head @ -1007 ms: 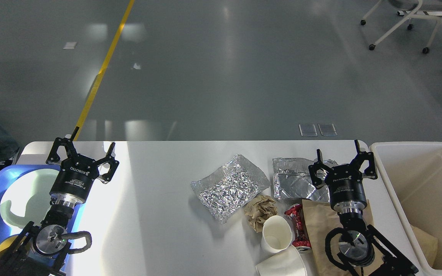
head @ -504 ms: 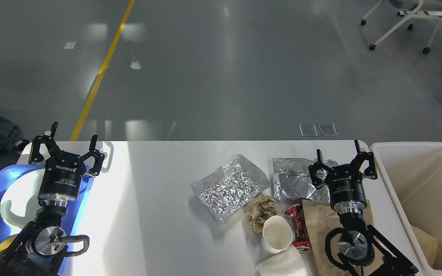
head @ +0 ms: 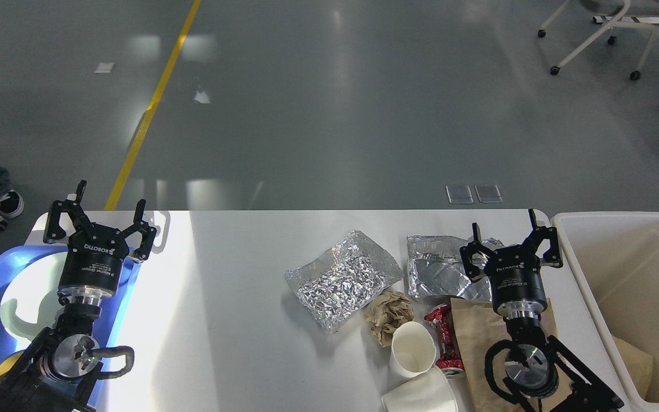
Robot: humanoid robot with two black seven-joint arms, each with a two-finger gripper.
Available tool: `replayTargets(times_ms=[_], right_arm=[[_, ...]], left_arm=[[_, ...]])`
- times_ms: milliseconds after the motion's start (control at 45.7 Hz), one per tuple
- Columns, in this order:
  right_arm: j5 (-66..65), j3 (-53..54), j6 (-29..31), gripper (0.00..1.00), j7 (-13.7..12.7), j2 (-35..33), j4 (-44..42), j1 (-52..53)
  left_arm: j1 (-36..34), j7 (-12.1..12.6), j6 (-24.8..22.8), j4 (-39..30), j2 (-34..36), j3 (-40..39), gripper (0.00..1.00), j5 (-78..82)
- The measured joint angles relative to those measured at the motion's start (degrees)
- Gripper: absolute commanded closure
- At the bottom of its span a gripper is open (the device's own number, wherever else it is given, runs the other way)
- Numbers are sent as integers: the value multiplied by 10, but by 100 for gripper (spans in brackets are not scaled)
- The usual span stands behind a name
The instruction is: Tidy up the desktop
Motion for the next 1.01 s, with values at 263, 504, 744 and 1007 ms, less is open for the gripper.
replayTargets(times_ms=[263,504,744,1007], right_arm=[[0,0,0,0,0,0,0,0],[0,0,0,0,0,0,0,0],[0,-1,0,0,0,0,0,0],[0,-4,0,0,-5,-3,0,4]], left_arm=[[-2,34,15,0,-1,4,3,-3],[-2,33,15,0,0,7,3,-4],[-2,34,15,0,0,7,3,-4],[-2,34,15,0,0,7,3,-4]])
